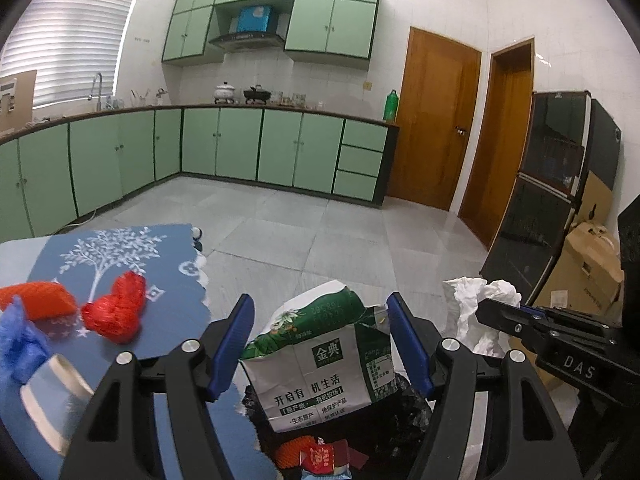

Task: Collect trash
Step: 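Carry the milk carton and white plastic bag over the black bin, then open the left gripper then the right gripper to drop both into the bin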

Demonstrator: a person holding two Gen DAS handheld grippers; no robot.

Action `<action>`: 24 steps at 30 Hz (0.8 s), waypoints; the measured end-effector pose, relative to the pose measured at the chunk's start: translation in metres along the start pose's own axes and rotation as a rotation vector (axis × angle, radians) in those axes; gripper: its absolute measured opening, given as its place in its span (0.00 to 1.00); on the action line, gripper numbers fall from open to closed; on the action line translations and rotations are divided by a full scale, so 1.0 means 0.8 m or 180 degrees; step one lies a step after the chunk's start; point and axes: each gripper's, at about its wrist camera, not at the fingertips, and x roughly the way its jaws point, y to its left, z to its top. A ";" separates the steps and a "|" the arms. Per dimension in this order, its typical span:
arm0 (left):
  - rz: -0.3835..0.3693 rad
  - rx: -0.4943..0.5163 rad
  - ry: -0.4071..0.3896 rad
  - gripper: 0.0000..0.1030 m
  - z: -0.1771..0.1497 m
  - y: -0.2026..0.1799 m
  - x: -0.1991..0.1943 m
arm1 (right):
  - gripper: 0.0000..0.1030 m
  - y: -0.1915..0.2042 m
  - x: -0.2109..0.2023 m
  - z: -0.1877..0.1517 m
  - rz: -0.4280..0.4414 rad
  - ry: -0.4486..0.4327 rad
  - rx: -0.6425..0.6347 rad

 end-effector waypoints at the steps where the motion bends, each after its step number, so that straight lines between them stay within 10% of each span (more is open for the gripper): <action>1: -0.0002 0.0010 0.0017 0.65 -0.002 -0.001 0.005 | 0.08 -0.002 0.003 -0.001 -0.0008 0.0018 0.0009; 14: -0.0060 0.0043 0.0369 0.66 -0.028 -0.011 0.068 | 0.14 -0.028 0.058 -0.025 -0.0072 0.0359 0.0111; 24: -0.0055 -0.0172 0.0388 0.77 -0.020 0.017 0.044 | 0.63 -0.023 0.060 -0.036 -0.0142 0.0510 0.0106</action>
